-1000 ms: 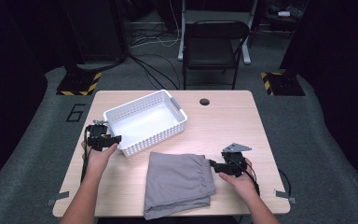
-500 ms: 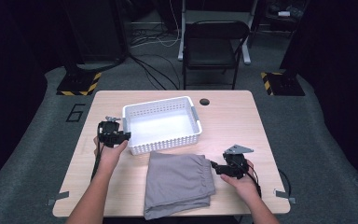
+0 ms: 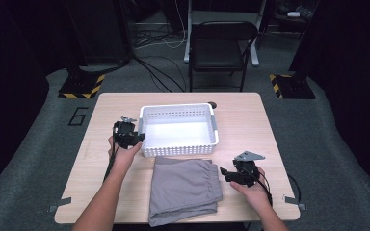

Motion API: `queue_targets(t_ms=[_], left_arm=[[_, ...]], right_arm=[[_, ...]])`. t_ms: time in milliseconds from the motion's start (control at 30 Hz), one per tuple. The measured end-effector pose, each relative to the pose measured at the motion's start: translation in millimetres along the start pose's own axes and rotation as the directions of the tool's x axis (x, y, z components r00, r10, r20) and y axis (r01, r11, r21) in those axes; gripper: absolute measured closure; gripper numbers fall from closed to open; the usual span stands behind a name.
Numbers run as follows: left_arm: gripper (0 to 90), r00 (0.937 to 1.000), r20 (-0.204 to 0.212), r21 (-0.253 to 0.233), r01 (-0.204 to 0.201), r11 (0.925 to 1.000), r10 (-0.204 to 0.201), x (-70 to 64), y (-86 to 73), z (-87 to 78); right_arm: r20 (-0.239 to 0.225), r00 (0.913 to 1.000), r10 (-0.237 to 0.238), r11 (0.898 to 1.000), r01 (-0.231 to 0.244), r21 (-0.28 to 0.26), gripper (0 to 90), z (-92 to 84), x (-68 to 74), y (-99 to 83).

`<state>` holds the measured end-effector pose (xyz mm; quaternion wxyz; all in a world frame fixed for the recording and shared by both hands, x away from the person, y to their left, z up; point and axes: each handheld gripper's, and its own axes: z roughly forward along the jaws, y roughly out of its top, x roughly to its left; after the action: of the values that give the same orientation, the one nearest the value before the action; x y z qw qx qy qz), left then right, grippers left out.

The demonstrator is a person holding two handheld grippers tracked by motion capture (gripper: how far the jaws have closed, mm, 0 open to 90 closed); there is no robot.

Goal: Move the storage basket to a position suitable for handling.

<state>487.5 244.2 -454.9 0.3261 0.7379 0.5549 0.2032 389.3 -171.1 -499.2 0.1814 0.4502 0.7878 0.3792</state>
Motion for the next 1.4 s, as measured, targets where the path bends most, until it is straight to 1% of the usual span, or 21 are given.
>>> queue_targets(t_ms=[67, 267, 300, 367, 500, 567, 600, 667, 733, 767, 800, 867, 900, 933, 967, 1033, 1067, 1133, 1233, 1267, 1400], left_arm=[[65.6, 1.0, 0.002, 0.001, -0.004, 1.0, 0.004, -1.6, 0.1, 1.4], [63.4, 0.9995, -0.005, 0.028, -0.031, 0.9991, 0.032, -5.7, -2.1, 3.5], [60.5, 0.9995, 0.004, 0.02, -0.031, 0.9993, 0.031, -5.5, -2.0, 2.5], [55.5, 0.9996, 0.011, -0.005, -0.025, 0.9997, 0.025, -5.6, -1.0, -2.1], [51.7, 0.9994, 0.029, -0.041, -0.02, 0.999, 0.021, -5.2, 1.3, -12.4], [49.7, 0.9988, 0.049, -0.064, 0.003, 0.9979, 0.0, -3.9, 0.7, -22.8], [48.5, 0.9988, 0.049, -0.064, 0.003, 0.9979, 0.0, -3.9, 0.7, -22.8], [45.7, 0.9975, 0.07, -0.079, 0.019, 0.9967, -0.013, -3.2, -1.7, -31.7], [44.3, 0.9958, 0.087, -0.074, 0.034, 0.9967, -0.027, -3.4, -5.5, -41.1], [44.0, 0.9958, 0.087, -0.074, 0.034, 0.9967, -0.027, -3.4, -5.5, -41.1], [44.0, 0.9952, 0.095, -0.077, 0.031, 0.9966, -0.024, -2.5, -7.4, -45.1], [43.7, 0.9954, 0.089, -0.098, 0.043, 0.9943, -0.035, -0.5, -12.4, -53.6], [42.5, 0.9917, 0.114, -0.103, 0.072, 0.9921, -0.06, 2.2, -16.8, -59.0], [42.6, 0.9917, 0.114, -0.103, 0.072, 0.9921, -0.06, 2.2, -16.8, -59.0], [42.6, 0.9861, 0.149, -0.102, 0.089, 0.9908, -0.073, 5.0, -22.7, -64.1], [42.8, 0.9849, 0.158, -0.108, 0.089, 0.9902, -0.071, 5.7, -26.0, -66.6], [42.8, 0.9852, 0.161, -0.109, 0.076, 0.9912, -0.057, 6.5, -29.1, -69.0], [43.0, 0.9853, 0.168, -0.114, 0.053, 0.9921, -0.033, 6.8, -38.7, -75.4], [43.0, 0.9852, 0.17, -0.105, 0.038, 0.9937, -0.019, 5.0, -46.4, -79.5], [43.0, 0.9849, 0.173, -0.091, 0.026, 0.9956, -0.01, 5.0, -49.5, -81.6], [39.2, 0.9842, 0.175, -0.076, 0.039, 0.9964, -0.025, 2.4, -59.5, -85.7]], right_arm=[[-0.002, 0.9999, 0.015, 1.0, -0.015, 0.004, 33.3, -0.5, 0.4, -0.3], [-0.001, 0.9999, 0.012, 1.0, -0.012, 0.001, 33.3, -1.2, -0.2, -1.0], [0.0, 0.9999, 0.013, 1.0, -0.013, 0.002, 33.3, -1.3, -0.3, -1.0], [0.001, 0.9998, 0.019, 1.0, -0.019, 0.0, 33.3, -1.4, 0.4, -0.7], [-0.004, 0.9999, 0.013, 1.0, -0.013, -0.001, 33.1, -2.1, 0.7, -0.3], [-0.002, 0.9999, 0.015, 1.0, -0.015, -0.006, 33.1, -2.4, 1.8, 0.0], [-0.002, 0.9999, 0.015, 1.0, -0.015, -0.006, 33.1, -2.4, 1.8, 0.0], [-0.01, 0.9998, 0.017, 1.0, -0.017, -0.004, 32.9, -3.4, 4.0, -0.1], [-0.017, 0.9999, 0.001, 1.0, -0.001, -0.012, 33.4, -2.1, 4.6, -0.3], [-0.023, 0.9996, 0.014, 1.0, -0.014, 0.004, 33.7, -2.6, 6.5, 0.1], [-0.023, 0.9996, 0.014, 1.0, -0.014, 0.004, 33.7, -2.6, 6.5, 0.1], [-0.027, 0.9996, -0.001, 1.0, 0.001, -0.009, 36.2, -2.2, 8.3, 0.7], [-0.035, 0.9993, 0.013, 1.0, -0.013, -0.009, 39.1, -3.3, 11.3, 1.7], [-0.035, 0.9993, 0.013, 1.0, -0.013, -0.009, 39.1, -3.3, 11.3, 1.7], [-0.042, 0.9991, -0.004, 1.0, 0.003, -0.013, 41.9, -3.8, 11.9, 2.6], [-0.052, 0.9986, 0.004, 1.0, -0.004, -0.004, 45.2, -5.0, 13.8, 3.2], [-0.052, 0.9986, 0.004, 1.0, -0.004, -0.004, 45.2, -5.0, 13.8, 3.2], [-0.056, 0.9982, -0.021, 0.999, 0.019, -0.031, 45.9, -6.4, 16.8, 4.5], [-0.063, 0.9976, -0.029, 0.999, 0.027, -0.031, 44.5, -7.1, 18.7, 5.9], [-0.069, 0.9973, -0.024, 0.999, 0.022, -0.038, 44.3, -7.8, 20.4, 6.6], [-0.101, 0.9949, 0.004, 0.999, -0.009, -0.049, 38.6, -9.5, 22.5, 8.4]])
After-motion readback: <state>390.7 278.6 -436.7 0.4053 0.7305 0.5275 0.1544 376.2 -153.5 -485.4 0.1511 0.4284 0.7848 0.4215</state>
